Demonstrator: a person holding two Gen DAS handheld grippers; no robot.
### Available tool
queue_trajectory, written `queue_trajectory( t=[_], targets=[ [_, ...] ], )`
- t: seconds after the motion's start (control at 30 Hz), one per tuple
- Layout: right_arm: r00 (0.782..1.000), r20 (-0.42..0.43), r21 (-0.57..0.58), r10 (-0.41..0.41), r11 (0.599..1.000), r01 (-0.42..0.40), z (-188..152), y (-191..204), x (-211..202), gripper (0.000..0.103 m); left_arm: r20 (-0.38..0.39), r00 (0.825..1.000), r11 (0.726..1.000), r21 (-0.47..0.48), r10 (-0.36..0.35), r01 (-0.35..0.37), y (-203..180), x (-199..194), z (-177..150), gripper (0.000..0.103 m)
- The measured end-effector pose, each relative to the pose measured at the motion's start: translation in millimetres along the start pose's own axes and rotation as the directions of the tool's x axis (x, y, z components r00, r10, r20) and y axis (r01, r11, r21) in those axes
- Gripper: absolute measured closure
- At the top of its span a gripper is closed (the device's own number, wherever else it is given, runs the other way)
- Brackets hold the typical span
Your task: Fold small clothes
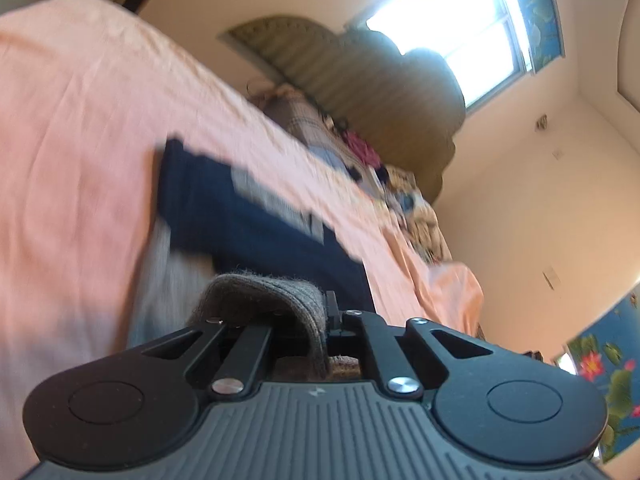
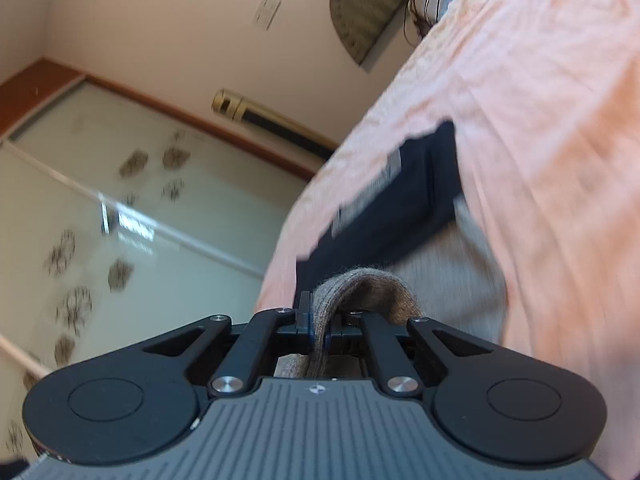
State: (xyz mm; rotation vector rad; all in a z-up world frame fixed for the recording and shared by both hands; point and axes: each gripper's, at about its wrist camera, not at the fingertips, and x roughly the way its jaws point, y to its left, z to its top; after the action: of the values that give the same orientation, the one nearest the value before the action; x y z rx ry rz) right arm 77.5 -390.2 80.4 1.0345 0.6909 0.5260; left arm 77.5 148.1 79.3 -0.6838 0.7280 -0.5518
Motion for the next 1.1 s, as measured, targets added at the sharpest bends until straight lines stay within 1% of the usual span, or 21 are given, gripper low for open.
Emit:
queue_trajectory(
  t=[0.17, 0.23, 0.27, 0.3, 0.33, 0.4, 0.43, 0.47, 0.5, 0.53, 0.6, 0.63, 0.67, 0.73, 0.8, 0.83, 0.87, 0.93, 1.0, 1.07, 1.1],
  targets=[
    [0.999, 0.025, 0.044, -0.047, 0.998, 0.046, 78, -30, 76, 0.092, 0.049, 0.993, 0.993, 0.048, 0.107, -0.11, 9, 75, 74, 0.098],
    [0.997, 0.03, 0.069, -0.067, 0.996, 0.065, 100, -44, 103, 0.092, 0.052, 0.991, 0.991, 0.03, 0.126, -0.127, 21, 103, 96, 0.098],
    [0.997, 0.027, 0.083, -0.078, 0.994, 0.076, 108, -52, 115, 0.092, 0.057, 0.988, 0.988, 0.038, 0.146, -0.148, 25, 115, 104, 0.098],
    [0.996, 0.018, 0.091, -0.093, 0.992, 0.091, 116, -60, 128, 0.092, 0.063, 0.98, 0.981, 0.034, 0.191, -0.193, 30, 130, 111, 0.098],
    [0.994, 0.012, 0.108, -0.108, 0.988, 0.106, 120, -69, 139, 0.088, 0.061, 0.972, 0.973, 0.017, 0.227, -0.229, 37, 142, 116, 0.098],
    [0.987, 0.017, 0.156, -0.159, 0.975, 0.155, 123, -83, 156, 0.07, 0.048, 0.959, 0.96, 0.008, 0.28, -0.28, 49, 162, 120, 0.095],
    [0.982, 0.033, 0.158, -0.184, 0.971, 0.177, 122, -84, 159, 0.041, 0.046, 0.957, 0.958, 0.011, 0.286, -0.287, 52, 165, 118, 0.09],
    [0.977, 0.065, 0.142, -0.201, 0.971, 0.191, 119, -81, 158, 0.018, 0.058, 0.957, 0.958, 0.015, 0.286, -0.287, 54, 163, 115, 0.087],
    [0.975, 0.1, 0.118, -0.2, 0.975, 0.188, 112, -76, 152, 0.013, 0.08, 0.955, 0.958, 0.005, 0.285, -0.287, 56, 155, 110, 0.071],
    [0.973, 0.124, 0.101, -0.195, 0.978, 0.184, 107, -72, 144, 0.011, 0.103, 0.95, 0.956, -0.015, 0.294, -0.294, 57, 145, 105, 0.035],
    [0.974, 0.139, 0.069, -0.179, 0.983, 0.17, 93, -63, 126, 0.011, 0.171, 0.928, 0.944, -0.052, 0.33, -0.326, 59, 119, 93, 0.001],
    [0.976, 0.136, 0.05, -0.172, 0.985, 0.167, 83, -59, 114, 0.011, 0.214, 0.918, 0.943, -0.063, 0.333, -0.327, 59, 102, 85, 0.001],
    [0.976, 0.127, 0.03, -0.174, 0.985, 0.172, 73, -54, 101, 0.011, 0.236, 0.914, 0.944, -0.078, 0.329, -0.32, 58, 86, 77, 0.001],
    [0.974, 0.107, -0.019, -0.2, 0.979, 0.203, 46, -45, 73, 0.011, 0.249, 0.916, 0.948, -0.12, 0.315, -0.294, 58, 56, 54, 0.001],
    [0.972, 0.101, -0.036, -0.213, 0.975, 0.217, 14, -43, 44, 0.011, 0.246, 0.912, 0.94, -0.177, 0.329, -0.292, 57, 30, 23, 0.001],
    [0.971, 0.086, -0.026, -0.223, 0.974, 0.226, -1, -44, 33, 0.011, 0.242, 0.915, 0.938, -0.212, 0.322, -0.274, 58, 20, 5, 0.001],
    [0.97, 0.074, -0.005, -0.232, 0.972, 0.233, -17, -49, 20, 0.011, 0.231, 0.925, 0.936, -0.254, 0.302, -0.243, 60, 12, -15, 0.001],
    [0.967, 0.053, 0.023, -0.251, 0.968, 0.25, -44, -54, 9, 0.011, 0.199, 0.941, 0.925, -0.322, 0.273, -0.2, 63, 3, -52, 0.001],
    [0.962, 0.071, -0.007, -0.262, 0.965, 0.263, -60, -52, 8, 0.012, 0.189, 0.952, 0.913, -0.376, 0.242, -0.158, 65, 3, -82, 0.001],
    [0.953, 0.085, -0.053, -0.291, 0.954, 0.296, -64, -43, 19, 0.01, 0.24, 0.937, 0.933, -0.318, 0.253, -0.17, 53, 7, -94, 0.001],
    [0.953, 0.088, -0.045, -0.288, 0.955, 0.293, -61, -43, 27, 0.01, 0.233, 0.943, 0.934, -0.322, 0.236, -0.154, 53, 15, -93, 0.001]
  ],
)
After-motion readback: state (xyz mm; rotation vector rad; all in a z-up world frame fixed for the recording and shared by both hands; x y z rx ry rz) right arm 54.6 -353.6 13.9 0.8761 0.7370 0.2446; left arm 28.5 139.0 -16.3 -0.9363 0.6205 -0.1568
